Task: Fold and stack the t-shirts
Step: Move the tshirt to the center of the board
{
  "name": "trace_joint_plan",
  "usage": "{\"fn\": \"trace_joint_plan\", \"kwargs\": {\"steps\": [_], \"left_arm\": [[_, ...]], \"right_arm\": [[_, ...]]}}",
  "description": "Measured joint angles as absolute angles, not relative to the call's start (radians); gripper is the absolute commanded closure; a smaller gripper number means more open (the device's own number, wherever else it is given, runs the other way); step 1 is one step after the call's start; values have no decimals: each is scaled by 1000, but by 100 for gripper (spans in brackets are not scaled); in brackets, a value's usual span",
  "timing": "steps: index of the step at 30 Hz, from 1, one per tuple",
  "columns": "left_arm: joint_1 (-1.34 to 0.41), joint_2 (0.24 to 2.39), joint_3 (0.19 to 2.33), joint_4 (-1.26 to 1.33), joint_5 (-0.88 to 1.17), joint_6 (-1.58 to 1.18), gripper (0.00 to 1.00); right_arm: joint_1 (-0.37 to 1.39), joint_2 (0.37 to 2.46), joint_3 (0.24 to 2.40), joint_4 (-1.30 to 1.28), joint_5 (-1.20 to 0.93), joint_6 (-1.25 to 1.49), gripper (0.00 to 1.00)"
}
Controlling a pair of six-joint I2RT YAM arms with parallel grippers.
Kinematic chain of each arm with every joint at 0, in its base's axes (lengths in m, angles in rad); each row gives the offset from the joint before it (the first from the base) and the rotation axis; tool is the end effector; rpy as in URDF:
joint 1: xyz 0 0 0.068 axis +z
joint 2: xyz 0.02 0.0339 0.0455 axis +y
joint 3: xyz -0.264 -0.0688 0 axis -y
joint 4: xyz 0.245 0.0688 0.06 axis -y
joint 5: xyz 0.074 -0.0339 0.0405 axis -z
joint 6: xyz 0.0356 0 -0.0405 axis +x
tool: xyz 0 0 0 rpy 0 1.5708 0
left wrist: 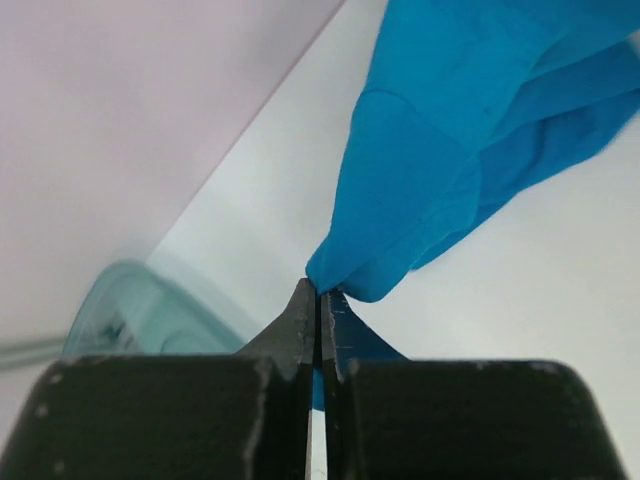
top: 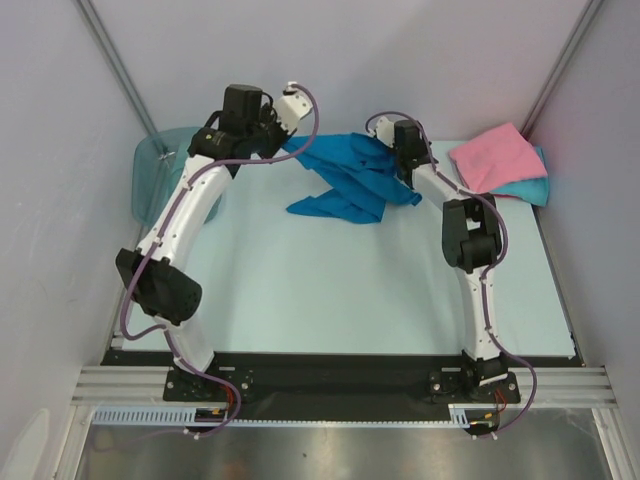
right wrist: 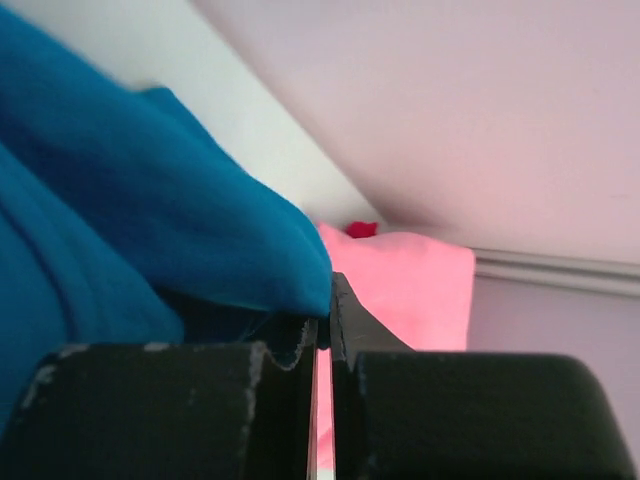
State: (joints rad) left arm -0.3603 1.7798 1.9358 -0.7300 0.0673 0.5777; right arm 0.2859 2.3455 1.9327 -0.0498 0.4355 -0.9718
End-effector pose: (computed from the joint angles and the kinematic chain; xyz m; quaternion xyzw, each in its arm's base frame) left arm 0.3730 -0.1431 0.4096 0.4111 0.7758 0.0225 0.4781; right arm 0.5302 0.1402 0.2114 -0.3965 0.7383 -0.3458 0.4221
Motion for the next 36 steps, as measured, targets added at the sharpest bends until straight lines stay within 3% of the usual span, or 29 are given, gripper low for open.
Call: {"fn": "trace_joint_plan", "kwargs": {"steps": [1,2,4,5,8,12,18,28,36], "left_arm": [[-367,1779,1964,-741,109,572,95],[-371,1779,1988,-748,142,566,79],[-389,1779,2044,-761,215,553,58],[-398,1779,2072,-764,253,543,30],[-419,1774,2134,-767,345,503,13],[-430,1774,2188,-767,408,469,11],[-430,1775,2177,-766,395,476,15],[-416,1810,1948,-697,232,490,23],[-411,1818,1829,-569,155,488,27]], "right_arm": [[278,2361,1943,-17,450,-985,100],[268,2372,1949,6,463,-997,100],[264,2395,1958,42,487,-1015,100],[266,2409,1969,56,495,-1023,100],[276,2463,2038,86,526,-1042,100],[286,2534,2150,121,570,-1065,100],[286,2568,2217,173,618,-1079,100],[278,2539,2173,291,627,-1031,100],[333,2380,2133,298,530,-951,100]]}}
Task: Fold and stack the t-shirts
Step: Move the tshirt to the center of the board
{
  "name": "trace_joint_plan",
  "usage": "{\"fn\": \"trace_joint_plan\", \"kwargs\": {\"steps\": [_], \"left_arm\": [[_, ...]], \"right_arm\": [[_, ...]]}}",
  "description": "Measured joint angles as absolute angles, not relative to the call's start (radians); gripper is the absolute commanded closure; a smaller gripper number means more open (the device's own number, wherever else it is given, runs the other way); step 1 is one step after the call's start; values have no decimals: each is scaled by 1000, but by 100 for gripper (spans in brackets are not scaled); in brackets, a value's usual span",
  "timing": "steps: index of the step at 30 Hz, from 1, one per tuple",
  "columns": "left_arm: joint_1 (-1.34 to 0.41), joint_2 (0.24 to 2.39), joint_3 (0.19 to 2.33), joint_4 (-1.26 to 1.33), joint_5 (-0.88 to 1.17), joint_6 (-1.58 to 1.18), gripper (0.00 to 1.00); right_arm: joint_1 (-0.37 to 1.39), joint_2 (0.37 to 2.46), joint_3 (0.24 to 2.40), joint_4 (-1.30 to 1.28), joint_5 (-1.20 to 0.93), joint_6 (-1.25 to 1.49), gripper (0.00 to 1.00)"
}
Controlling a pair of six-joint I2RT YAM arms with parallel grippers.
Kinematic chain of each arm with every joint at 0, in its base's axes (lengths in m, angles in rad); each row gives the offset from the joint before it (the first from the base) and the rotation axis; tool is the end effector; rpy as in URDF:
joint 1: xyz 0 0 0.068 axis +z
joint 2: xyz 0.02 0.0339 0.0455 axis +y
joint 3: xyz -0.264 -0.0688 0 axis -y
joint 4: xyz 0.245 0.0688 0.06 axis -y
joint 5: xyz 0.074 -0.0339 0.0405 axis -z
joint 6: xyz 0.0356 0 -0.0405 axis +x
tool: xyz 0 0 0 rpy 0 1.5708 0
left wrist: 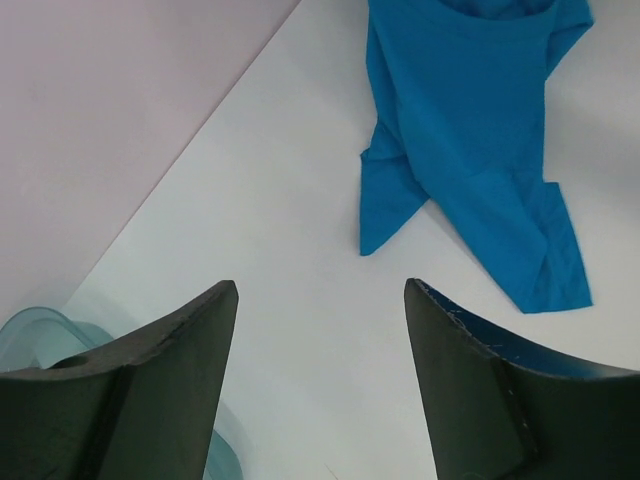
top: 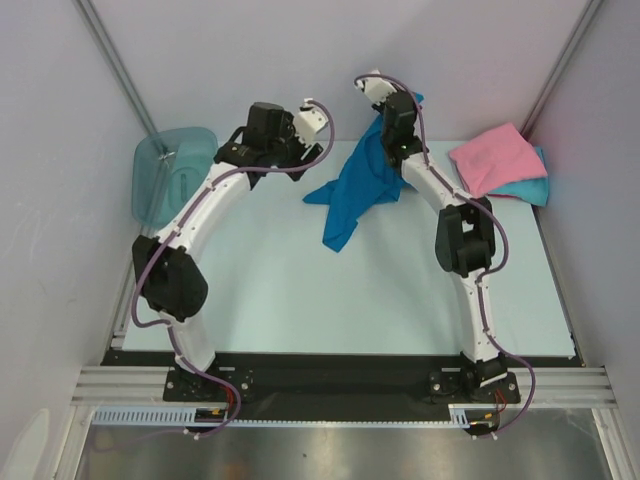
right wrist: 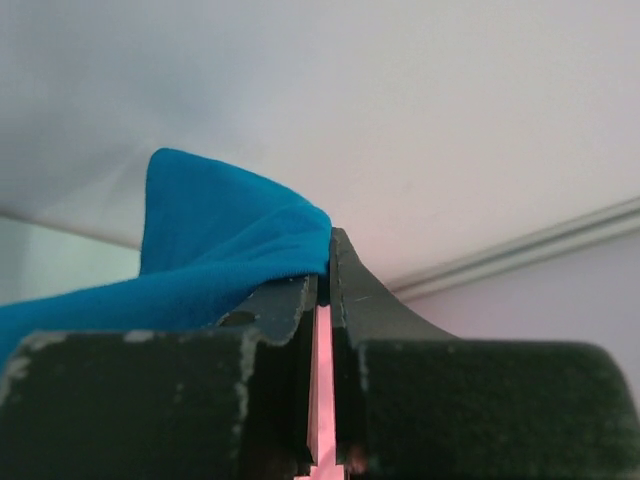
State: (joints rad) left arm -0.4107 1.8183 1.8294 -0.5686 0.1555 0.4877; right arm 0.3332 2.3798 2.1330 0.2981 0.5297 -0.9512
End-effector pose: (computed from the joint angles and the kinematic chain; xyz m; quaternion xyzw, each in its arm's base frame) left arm 0.3844 -0.1734 0.3744 0.4125 0.7689 -0.0492 0.4860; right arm 0.5425 0.1687 0.2994 -0.2462 0.6460 -0.3845 0.6118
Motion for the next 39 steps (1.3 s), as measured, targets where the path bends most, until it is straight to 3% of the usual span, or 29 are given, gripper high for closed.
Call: {"fn": "trace_joint_plan", "kwargs": {"steps": [4,14,20,31,32,34,35,36,39], "left_arm": [[-406,1869,1800,-508,86,474,29],[-396,1988,1807,-482,1,405,30],[-396,1987,1809,-456,1,392,30],[-396,2064,1893,-424,-14,393,30],[-396,2067,1893,-426,-15,393,30],[-393,2068,1893,-426,-17,393,30],[-392,2068,1893,-427,-17,393,30],[-391,2068,1893,-426,-19,393,30],[-387,2068,1893,-426,-22,393,30]], "right_arm": [[381,2255,2134,176,437,-824,100],[350,2101,2287,-531,-83,-424,100],[294,2082,2283,-733,-256,-416,100],[319,1960,2292,-1006,-354,-636,100],[323,1937,2283,-1044,-356,-672,75],[331,1893,2256,-1121,-356,-725,35],[335,1870,2236,-1162,-356,-751,9],[339,1849,2212,-1200,-357,-774,2],[348,1827,2164,-1272,-364,-813,0]]}}
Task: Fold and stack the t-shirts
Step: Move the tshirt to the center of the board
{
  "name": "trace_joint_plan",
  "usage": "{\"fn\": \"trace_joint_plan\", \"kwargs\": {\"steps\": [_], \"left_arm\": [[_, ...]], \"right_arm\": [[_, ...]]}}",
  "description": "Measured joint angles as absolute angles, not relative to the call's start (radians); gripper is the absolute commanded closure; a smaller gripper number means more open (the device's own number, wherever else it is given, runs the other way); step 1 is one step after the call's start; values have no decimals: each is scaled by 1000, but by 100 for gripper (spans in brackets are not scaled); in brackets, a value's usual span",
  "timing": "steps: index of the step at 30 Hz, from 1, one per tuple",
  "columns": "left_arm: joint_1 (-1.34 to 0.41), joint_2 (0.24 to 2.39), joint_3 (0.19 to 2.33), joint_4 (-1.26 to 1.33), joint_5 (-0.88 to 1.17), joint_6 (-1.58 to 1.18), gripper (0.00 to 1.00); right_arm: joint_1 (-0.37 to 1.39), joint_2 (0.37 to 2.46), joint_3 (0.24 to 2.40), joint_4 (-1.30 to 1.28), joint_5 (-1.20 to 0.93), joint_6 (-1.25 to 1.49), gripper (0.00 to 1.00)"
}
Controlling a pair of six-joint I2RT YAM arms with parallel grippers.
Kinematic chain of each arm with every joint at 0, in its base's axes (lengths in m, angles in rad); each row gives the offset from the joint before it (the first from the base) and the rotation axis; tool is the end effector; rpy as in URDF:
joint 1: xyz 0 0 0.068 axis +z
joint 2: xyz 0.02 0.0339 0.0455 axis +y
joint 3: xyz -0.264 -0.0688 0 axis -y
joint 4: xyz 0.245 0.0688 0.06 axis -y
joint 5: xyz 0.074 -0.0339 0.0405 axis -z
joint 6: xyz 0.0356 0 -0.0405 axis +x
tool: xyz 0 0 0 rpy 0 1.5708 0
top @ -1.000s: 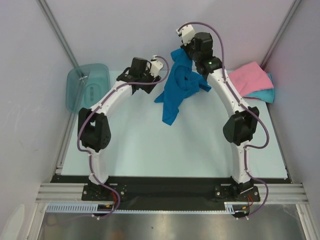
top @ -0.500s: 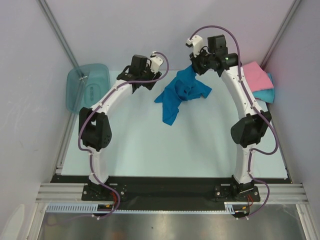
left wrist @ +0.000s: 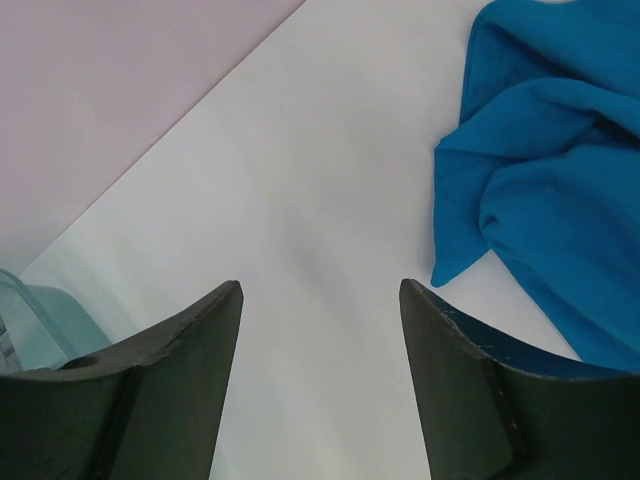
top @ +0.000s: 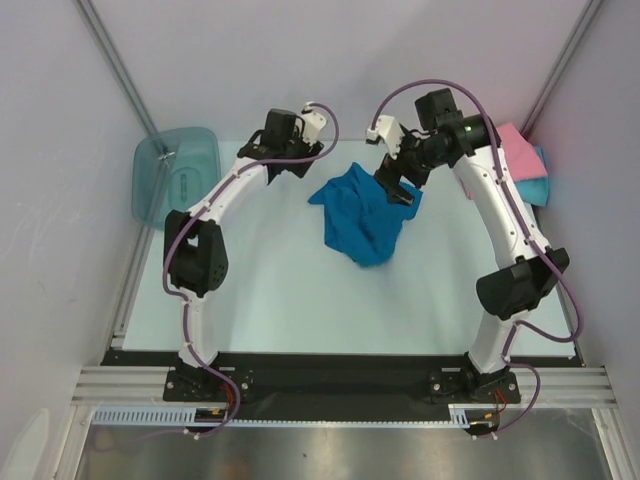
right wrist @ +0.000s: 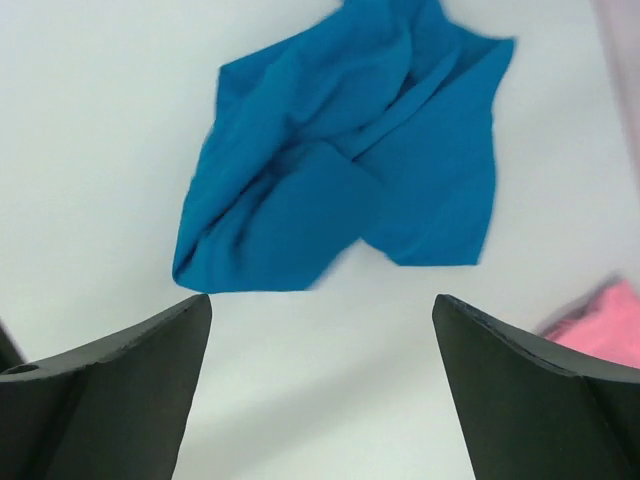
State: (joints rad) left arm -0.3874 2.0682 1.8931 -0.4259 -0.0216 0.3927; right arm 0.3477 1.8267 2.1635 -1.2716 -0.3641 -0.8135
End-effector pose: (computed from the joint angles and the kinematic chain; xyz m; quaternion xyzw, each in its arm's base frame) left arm 0.4522 -0.1837 0.2999 0.3317 0.8201 0.0108 0.4661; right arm 0.3360 0.1352 0.4202 -0.5597 0.7500 0.0964 0.3389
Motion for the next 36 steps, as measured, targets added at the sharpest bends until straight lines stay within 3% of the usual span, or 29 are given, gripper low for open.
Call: {"fn": "trace_joint_plan", "kwargs": {"steps": [11,15,20,28,36], "left_arm": [[-376,2068,1902,-424,-36,396,30],[-376,2068,1905,-421,-67,411,30],[-376,2057,1895,-419,-99,430,30],[-376,2029,1874,-421,-135,437,30],[-379,2029,1873,-429,-148,433,30]], "right_arm": [[208,2053,2156,-1319,-417,-619,1],[128,2140,2116,-1320,-484,-572,10],[66,2215,2046,-1322,-570,-623,12],[151,2162,1755,-1335,-587,-750,11],[235,2154,1794,-1255,-533,-749,11]]}}
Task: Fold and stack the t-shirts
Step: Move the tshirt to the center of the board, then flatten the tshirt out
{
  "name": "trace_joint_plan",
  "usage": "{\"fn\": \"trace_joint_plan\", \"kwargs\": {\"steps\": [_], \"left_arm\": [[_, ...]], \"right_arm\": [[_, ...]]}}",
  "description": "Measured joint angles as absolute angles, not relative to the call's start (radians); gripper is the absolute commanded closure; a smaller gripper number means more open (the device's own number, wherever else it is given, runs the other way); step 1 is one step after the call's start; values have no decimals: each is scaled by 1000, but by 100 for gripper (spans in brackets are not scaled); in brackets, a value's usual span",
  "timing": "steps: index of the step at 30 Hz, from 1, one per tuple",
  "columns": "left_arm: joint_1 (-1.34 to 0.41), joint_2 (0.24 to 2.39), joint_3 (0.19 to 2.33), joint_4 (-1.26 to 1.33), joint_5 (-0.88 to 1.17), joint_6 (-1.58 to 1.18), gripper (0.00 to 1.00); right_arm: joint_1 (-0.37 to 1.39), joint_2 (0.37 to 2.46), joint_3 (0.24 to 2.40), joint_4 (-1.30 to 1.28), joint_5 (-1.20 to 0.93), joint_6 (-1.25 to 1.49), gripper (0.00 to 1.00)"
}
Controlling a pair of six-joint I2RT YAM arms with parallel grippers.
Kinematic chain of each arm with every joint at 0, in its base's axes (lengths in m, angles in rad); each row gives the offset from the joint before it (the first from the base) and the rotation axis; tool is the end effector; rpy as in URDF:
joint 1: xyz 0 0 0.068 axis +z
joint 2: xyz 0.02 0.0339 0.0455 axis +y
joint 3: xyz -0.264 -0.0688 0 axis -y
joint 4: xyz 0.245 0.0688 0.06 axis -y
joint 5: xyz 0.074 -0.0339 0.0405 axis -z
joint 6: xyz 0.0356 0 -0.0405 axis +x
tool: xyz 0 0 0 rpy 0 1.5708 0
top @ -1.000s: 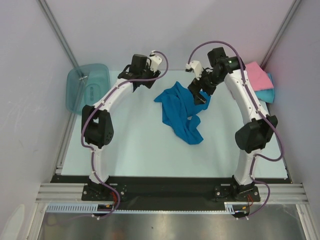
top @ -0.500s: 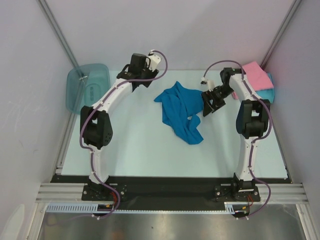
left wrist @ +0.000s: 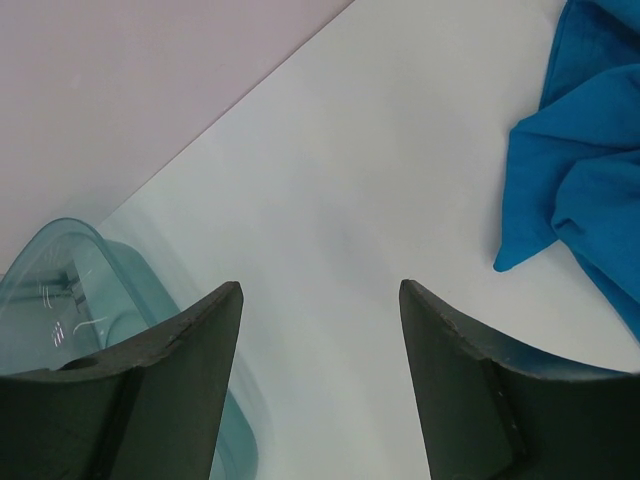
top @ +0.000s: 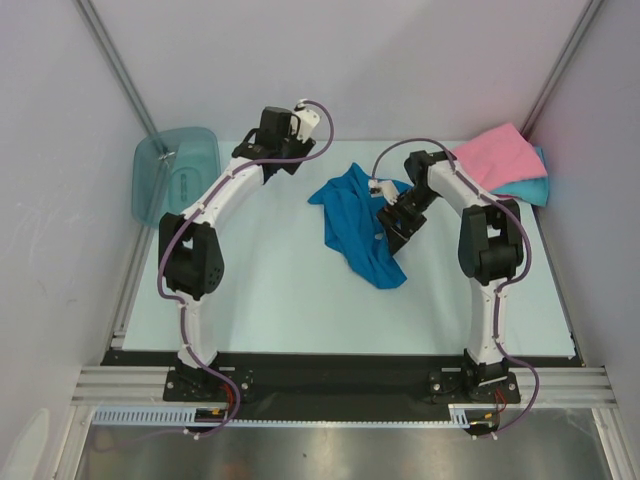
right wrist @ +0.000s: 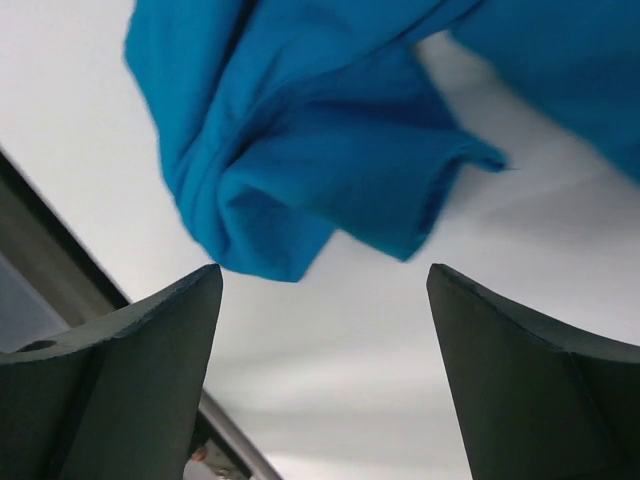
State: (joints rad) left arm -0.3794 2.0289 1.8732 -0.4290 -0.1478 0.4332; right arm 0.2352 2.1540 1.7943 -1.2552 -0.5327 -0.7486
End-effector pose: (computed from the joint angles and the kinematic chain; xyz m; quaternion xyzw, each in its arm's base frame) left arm 0.4470 -0.1726 0.3113 0.3151 0.8208 0.0777 0.4701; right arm 0.3957 0.1134 0.1992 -0.4504 0.8529 0.2599 0.0462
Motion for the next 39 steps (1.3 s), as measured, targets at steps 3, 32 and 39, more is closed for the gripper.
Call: {"fn": "trace_joint_plan", "kwargs": {"steps": [3,32,39], "left_arm": [[-381,2029,1873,-429,-148,426,30],[-383,2029,1874,-429,-146,420,31],[-383,2029,1874,-429,-143,419,31]], "right_arm": [[236,2154,1853,-1230,-482,-741,11],[347,2196,1905,-1122,-397,-718,28],[327,2195,1901,-1113,-360,-715,27]]}}
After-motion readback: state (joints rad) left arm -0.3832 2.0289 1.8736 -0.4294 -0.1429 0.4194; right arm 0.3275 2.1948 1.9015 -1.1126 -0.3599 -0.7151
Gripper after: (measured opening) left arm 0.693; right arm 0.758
